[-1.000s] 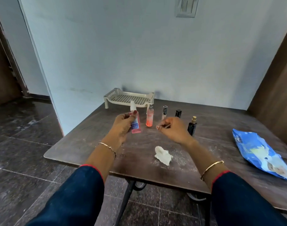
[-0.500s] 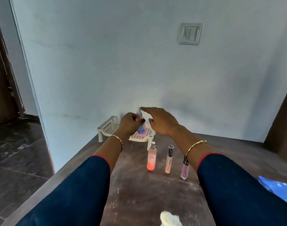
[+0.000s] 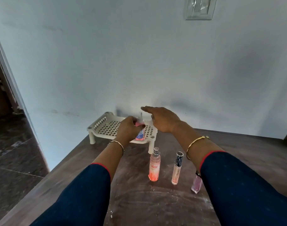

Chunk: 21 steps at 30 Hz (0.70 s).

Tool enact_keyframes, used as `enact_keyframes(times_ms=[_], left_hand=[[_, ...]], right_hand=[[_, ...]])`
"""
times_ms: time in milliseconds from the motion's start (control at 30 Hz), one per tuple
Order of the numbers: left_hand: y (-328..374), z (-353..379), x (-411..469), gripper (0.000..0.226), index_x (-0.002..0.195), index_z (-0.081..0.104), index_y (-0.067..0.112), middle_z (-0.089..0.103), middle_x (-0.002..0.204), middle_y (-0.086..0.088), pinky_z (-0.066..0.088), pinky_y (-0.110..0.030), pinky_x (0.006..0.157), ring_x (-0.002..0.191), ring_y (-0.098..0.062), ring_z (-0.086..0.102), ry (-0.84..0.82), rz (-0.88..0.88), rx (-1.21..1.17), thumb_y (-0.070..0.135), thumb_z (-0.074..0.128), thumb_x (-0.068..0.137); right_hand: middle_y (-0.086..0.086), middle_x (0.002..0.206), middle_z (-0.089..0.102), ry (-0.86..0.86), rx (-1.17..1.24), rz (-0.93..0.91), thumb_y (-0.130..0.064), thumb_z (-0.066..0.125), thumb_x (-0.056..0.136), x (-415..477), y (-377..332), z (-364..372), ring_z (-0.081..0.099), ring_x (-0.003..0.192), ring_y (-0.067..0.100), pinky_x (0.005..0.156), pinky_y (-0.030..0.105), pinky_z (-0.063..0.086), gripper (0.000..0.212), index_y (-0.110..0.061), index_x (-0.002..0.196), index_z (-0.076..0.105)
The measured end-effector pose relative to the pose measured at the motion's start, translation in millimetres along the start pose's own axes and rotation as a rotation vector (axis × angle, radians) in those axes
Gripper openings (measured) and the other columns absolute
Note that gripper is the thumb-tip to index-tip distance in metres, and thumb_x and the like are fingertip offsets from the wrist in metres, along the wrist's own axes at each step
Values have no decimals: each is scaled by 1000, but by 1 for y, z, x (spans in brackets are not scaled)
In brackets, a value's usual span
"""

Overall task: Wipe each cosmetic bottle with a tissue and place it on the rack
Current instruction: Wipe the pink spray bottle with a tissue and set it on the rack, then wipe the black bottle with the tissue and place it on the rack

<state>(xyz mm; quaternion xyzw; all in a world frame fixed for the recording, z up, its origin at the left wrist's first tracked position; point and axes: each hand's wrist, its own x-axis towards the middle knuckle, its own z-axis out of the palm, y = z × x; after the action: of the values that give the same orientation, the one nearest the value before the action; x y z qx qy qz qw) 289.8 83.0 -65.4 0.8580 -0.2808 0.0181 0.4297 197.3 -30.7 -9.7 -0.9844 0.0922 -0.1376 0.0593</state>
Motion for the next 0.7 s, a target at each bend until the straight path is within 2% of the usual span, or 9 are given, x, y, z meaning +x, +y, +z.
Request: enact_keyframes(times_ms=[233,367,500,600,700], left_hand=[[7,-8,-7,49,115,58,5,64,116,-9,39,-27,84,107,-24,58,6,-11,-34,32,76,78],[28,-24,-17,52,120,54,8,61,121,-8,42,-30,88,111,-23,56,33,-6,-48,31,76,78],[60,-38,-36,52,123,52,9,59,124,-9,42,-34,94,116,-24,54,69,20,-81,30,73,81],[81,-44,-60,47,122,54,10,59,122,-8,44,-36,98,115,-23,54,79,24,-179,27,72,82],[96,-37,-88,36,114,60,11,62,113,-7,48,-31,88,105,-20,58,62,48,-270,23,72,81]], right_hand=[[3,147,43,-6,-5,26,-1,41,95,-8,2,-9,46,128,26,100,38,44,64,-36,147,27],[5,145,46,36,-7,28,-5,41,97,-26,-1,-35,48,126,28,100,38,45,57,-32,146,30],[6,141,50,96,42,48,-9,40,98,-52,-3,-60,49,125,25,101,36,43,47,-28,141,41],[1,136,55,125,125,60,-11,44,97,-81,0,-70,51,123,20,101,32,42,40,-24,134,51],[-1,124,63,162,204,69,-10,47,94,-115,8,-71,57,114,17,96,27,44,32,-20,120,62]])
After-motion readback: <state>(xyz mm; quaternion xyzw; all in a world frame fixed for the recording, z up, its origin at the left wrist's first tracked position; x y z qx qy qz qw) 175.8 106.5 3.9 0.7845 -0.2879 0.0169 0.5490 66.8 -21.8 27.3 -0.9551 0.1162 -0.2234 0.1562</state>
